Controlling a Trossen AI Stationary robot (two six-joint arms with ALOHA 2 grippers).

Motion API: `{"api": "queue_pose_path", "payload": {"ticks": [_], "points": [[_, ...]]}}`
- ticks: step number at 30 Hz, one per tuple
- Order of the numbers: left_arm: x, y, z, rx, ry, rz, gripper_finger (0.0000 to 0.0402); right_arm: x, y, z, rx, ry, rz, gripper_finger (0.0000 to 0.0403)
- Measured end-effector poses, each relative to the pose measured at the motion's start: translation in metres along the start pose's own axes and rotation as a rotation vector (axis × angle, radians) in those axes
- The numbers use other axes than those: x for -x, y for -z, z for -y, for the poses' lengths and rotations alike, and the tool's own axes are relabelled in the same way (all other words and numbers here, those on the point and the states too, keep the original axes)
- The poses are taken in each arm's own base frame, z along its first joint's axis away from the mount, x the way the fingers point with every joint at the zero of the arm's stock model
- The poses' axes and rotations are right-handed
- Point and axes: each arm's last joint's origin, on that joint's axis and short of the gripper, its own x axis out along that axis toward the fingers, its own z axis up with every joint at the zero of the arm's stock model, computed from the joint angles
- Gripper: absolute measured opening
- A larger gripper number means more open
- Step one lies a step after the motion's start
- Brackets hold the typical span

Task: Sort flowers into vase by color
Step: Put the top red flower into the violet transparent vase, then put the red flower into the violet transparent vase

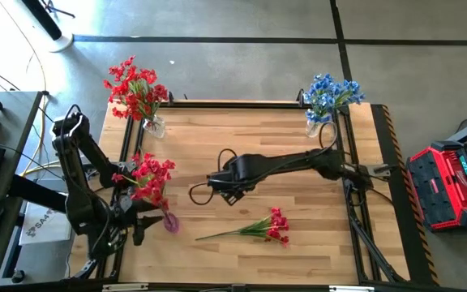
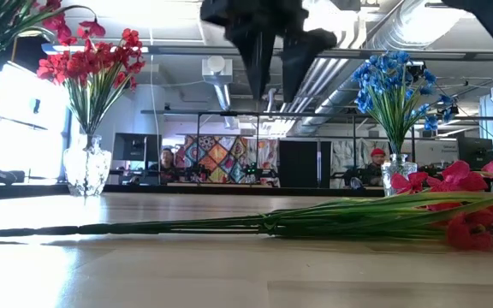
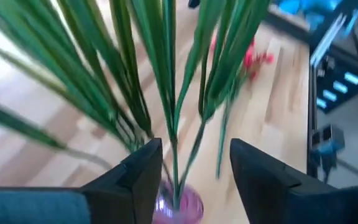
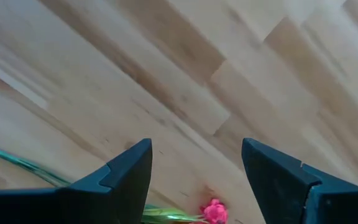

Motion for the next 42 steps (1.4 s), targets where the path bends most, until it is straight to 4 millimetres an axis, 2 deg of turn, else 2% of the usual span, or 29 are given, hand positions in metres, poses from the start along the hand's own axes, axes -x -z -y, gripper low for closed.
{"api": "queue_pose_path", "payload": {"ticks": [5,10,12,16,20,23,25,28,31,36,39,42], "points": [[0.007,-0.007,-0.006,0.037,0.009,-0.166,0.0197,-0.024,-0.002,-0.009,0.017,0.006,-0.083,0.0236],[0.016,-0.018,-0.014,0.113,0.040,-0.341,0.0201,-0.024,0.000,-0.014,0.038,-0.100,-0.187,0.0236],[0.020,-0.022,-0.017,0.147,0.061,-0.380,0.0198,-0.023,0.007,-0.020,0.091,-0.158,-0.249,0.0236],[0.025,-0.031,-0.021,0.164,0.122,-0.407,0.0184,-0.017,0.033,-0.034,0.266,-0.220,-0.309,0.0236],[0.028,-0.035,-0.023,0.141,0.157,-0.446,0.0167,-0.010,0.068,-0.047,0.513,-0.212,-0.308,0.0236],[0.029,-0.035,-0.024,0.114,0.168,-0.457,0.0157,-0.005,0.098,-0.058,0.716,-0.176,-0.233,0.0231],[0.029,-0.035,-0.024,0.100,0.170,-0.456,0.0154,-0.006,0.116,-0.066,0.785,-0.165,-0.180,0.0226],[0.029,-0.035,-0.023,0.111,0.173,-0.458,0.0153,-0.021,0.137,-0.069,0.752,-0.091,-0.197,0.0218],[0.029,-0.034,-0.023,0.172,0.149,-0.479,0.0152,-0.036,0.149,-0.066,0.663,0.011,-0.204,0.0216],[0.029,-0.031,-0.023,0.201,0.126,-0.546,0.0149,-0.034,0.170,-0.062,0.507,-0.034,-0.125,0.0216],[0.029,-0.029,-0.022,0.158,0.125,-0.582,0.0149,-0.029,0.179,-0.063,0.585,-0.089,0.004,0.0216],[0.029,-0.027,-0.021,0.094,0.139,-0.625,0.0149,-0.034,0.173,-0.063,0.686,-0.099,0.055,0.0216]]}}
